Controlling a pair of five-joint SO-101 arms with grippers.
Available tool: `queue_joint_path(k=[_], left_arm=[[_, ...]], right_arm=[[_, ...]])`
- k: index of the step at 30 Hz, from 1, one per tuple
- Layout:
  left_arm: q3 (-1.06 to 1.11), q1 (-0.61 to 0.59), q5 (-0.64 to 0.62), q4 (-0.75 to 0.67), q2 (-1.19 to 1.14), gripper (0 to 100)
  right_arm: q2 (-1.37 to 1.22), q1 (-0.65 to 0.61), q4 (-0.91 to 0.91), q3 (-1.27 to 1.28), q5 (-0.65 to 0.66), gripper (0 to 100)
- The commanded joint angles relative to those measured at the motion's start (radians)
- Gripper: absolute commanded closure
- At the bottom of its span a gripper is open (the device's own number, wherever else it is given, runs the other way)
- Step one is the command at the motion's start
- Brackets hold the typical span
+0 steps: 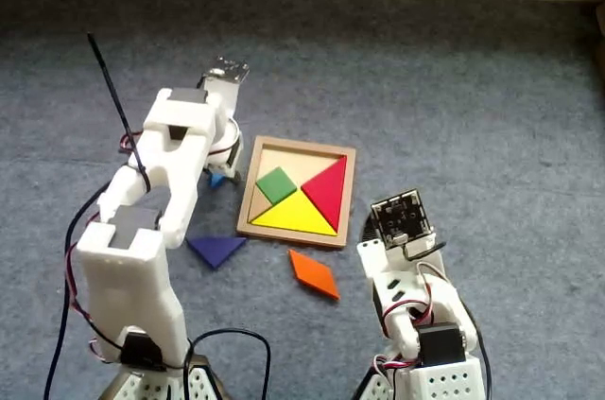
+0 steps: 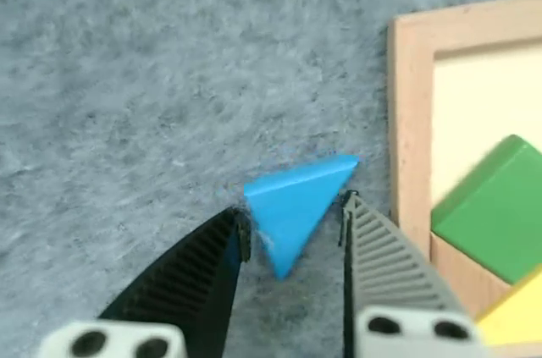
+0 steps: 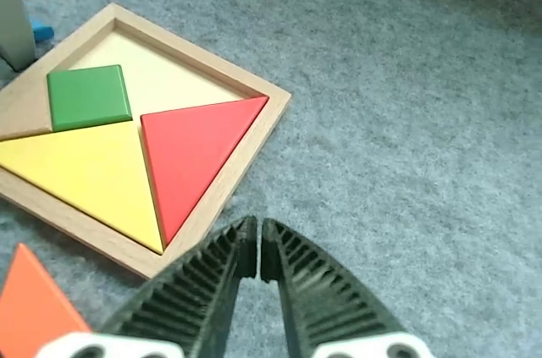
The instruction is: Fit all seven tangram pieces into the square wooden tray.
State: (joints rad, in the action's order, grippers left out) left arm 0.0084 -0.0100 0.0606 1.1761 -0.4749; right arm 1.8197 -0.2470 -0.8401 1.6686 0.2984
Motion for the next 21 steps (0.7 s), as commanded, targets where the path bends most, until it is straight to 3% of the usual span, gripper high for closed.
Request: queue_joint_path(k=[1,6,21], left_arm=[[-0.074,0.010,0.009,0.029,-0.013,85],[-0.074,0.015,0.009,0.025,-0.015,85],[-0.053,0.016,0.012,0.021,0.048,100]], right_arm=[[0.012,-0.008,0.028,0.065,0.012,96.4],[0.012,-0.008,0.028,0.065,0.012,96.4],[0.012,-0.008,0.028,0.065,0.012,96.4]])
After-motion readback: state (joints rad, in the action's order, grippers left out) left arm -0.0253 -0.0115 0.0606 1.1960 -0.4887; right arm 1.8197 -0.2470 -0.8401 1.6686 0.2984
